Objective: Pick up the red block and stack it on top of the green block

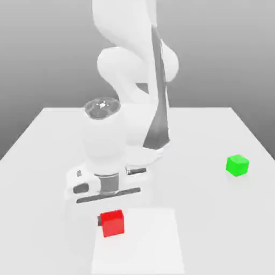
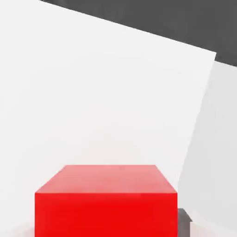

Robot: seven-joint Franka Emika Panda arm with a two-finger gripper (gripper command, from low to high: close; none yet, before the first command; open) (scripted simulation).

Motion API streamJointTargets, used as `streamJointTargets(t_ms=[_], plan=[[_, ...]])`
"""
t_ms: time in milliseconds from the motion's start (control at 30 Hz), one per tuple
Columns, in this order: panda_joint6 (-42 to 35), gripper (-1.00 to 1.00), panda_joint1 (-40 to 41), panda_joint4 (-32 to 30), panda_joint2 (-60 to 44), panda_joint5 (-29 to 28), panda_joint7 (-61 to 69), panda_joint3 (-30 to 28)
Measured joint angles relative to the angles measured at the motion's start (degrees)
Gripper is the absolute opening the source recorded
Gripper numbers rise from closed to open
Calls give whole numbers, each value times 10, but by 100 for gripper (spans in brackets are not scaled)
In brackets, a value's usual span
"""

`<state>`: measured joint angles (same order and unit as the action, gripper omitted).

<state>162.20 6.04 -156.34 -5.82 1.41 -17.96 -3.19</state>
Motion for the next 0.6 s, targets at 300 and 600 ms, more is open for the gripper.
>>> streamJointTargets(t_ms=[300,600], plan=[[-74,-100,-178,-23,111,32,10,91],[-104,-100,-364,-52,174,93,38,229]])
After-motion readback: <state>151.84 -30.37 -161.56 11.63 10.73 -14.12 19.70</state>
